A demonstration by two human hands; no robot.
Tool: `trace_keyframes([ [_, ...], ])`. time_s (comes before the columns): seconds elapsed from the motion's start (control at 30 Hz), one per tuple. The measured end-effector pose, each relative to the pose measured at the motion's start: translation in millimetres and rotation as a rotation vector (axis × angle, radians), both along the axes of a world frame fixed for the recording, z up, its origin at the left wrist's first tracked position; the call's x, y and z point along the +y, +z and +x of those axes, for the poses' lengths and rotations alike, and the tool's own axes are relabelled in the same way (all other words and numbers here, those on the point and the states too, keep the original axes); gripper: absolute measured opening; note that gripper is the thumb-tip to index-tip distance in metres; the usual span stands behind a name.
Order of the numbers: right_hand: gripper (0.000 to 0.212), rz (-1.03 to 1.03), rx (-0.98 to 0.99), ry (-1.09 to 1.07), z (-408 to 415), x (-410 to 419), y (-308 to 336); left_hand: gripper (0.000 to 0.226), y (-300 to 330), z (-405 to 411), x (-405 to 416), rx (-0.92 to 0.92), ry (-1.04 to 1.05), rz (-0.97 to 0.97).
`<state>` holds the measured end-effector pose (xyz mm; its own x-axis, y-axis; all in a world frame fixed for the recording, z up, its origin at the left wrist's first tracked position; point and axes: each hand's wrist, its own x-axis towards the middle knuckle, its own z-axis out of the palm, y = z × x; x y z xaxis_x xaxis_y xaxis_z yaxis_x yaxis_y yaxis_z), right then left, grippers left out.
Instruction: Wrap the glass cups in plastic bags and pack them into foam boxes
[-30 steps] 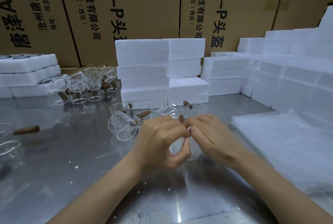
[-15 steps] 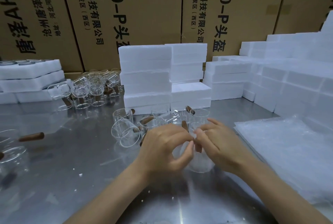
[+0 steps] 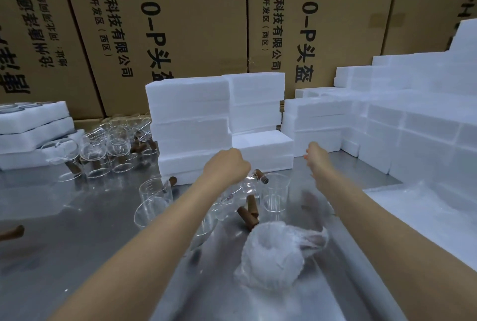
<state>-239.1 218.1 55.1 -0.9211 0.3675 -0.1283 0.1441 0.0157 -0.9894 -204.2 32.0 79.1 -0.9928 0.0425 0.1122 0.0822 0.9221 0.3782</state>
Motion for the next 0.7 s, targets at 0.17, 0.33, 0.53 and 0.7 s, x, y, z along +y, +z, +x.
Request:
trace_keyframes([
  [0.17,0.015,0.073,-0.041,-0.021,-27,3,-17,0.030,-8,-33,1,-0.152,-0.045,-0.102],
  [0.33,0.022,0.067,-0.015,-0.006,-40,3,-24,0.026,-9,-43,5,-0.221,-0.078,-0.123],
  [0.53,0.038,0.064,0.011,0.045,-49,0,-27,0.028,-15,-45,1,-0.244,-0.055,-0.078],
  [0.7,0.043,0.089,0.010,0.054,-53,-3,-31,0.035,-17,-50,3,-0.210,-0.068,-0.083],
])
